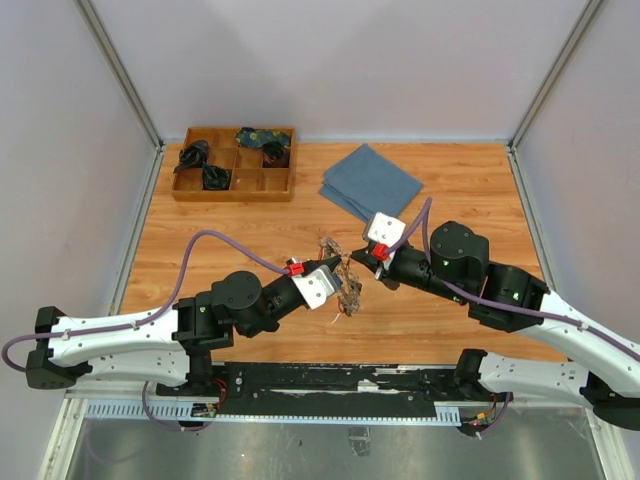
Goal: Put the keys on the keyring
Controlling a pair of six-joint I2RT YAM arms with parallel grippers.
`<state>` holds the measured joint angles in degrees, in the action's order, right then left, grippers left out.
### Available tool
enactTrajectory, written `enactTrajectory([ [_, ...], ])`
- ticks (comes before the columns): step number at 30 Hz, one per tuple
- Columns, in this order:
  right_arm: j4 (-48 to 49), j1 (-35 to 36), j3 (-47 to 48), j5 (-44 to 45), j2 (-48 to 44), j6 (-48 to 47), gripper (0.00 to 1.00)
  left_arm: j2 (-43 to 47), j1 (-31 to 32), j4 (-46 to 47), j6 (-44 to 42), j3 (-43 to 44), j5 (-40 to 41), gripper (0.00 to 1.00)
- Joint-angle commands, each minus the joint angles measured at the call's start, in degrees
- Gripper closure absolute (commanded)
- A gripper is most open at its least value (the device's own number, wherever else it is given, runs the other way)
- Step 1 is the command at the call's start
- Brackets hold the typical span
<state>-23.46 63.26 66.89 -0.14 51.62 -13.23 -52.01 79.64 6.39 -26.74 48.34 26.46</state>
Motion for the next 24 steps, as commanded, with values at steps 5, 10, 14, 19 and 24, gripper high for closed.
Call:
enactTrajectory([
  [5,0.17,0.72,-0.88,3.97,0.41,1.91,1.0,0.42,0.52,5.38,0.02,2.55,-0.61,0.99],
  [10,0.18,0.72,-0.87,4.28,0.99,2.53,1.0,0.4,0.5,5.46,0.09,2.47,-1.15,0.99],
  [14,0.68,0.64,-0.95,3.51,1.51,3.11,1.0,0.74,0.52,6.22,0.28,2.06,-1.98,1.0],
  [19,0.71,0.63,-1.01,3.5,1.22,3.43,0.97,1.44,0.51,7.0,1.25,1.62,-3.27,1.0],
  [24,0.82,0.65,-0.83,2.02,-1.87,2.8,0.85,3.92,0.52,9.42,3.84,-0.55,-3.86,0.99],
])
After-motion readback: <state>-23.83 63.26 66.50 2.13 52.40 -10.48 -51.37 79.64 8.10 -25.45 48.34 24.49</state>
